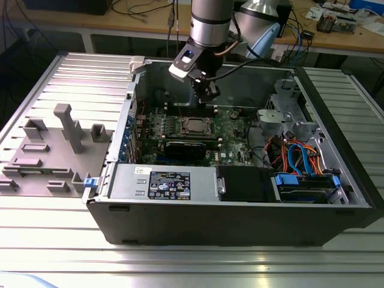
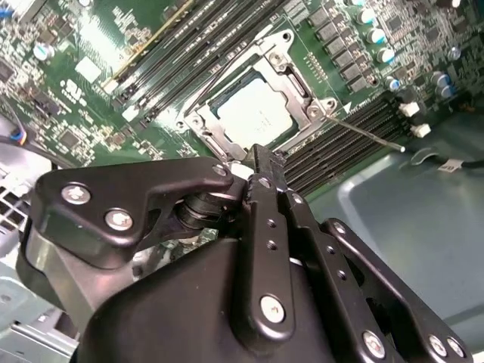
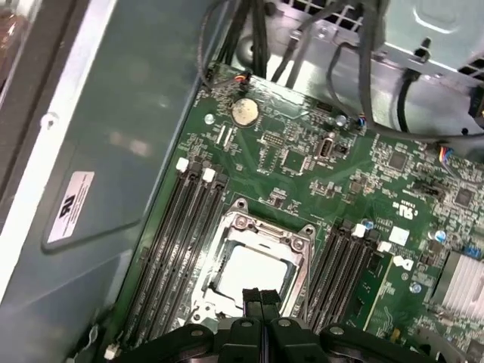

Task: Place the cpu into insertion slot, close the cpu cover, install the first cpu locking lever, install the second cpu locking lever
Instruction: 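Install the first cpu locking lever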

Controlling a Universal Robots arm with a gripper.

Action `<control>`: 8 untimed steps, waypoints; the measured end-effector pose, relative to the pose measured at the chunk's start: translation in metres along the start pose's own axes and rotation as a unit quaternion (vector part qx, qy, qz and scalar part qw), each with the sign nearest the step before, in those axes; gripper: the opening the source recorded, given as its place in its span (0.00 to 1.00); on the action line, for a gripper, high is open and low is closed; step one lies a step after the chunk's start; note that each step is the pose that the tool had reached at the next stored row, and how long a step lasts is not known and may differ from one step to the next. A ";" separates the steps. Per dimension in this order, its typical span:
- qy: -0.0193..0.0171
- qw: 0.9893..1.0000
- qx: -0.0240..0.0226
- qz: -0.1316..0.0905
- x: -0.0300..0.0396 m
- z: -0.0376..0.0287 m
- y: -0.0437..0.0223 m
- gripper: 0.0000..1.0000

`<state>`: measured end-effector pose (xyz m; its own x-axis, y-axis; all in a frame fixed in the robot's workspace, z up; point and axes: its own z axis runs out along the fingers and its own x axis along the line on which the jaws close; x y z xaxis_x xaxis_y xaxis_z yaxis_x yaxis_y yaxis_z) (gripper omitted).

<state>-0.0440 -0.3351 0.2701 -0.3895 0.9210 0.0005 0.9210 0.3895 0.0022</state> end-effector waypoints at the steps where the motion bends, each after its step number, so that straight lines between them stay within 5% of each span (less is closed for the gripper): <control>1: 0.000 1.000 0.000 -0.016 0.0000 0.0000 0.0000 0.11; 8: -0.001 0.997 -0.002 -0.072 0.0000 0.0000 0.0000 0.11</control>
<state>-0.0440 -0.3351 0.2700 -0.5186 0.8550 -0.0017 0.8550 0.5186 0.0067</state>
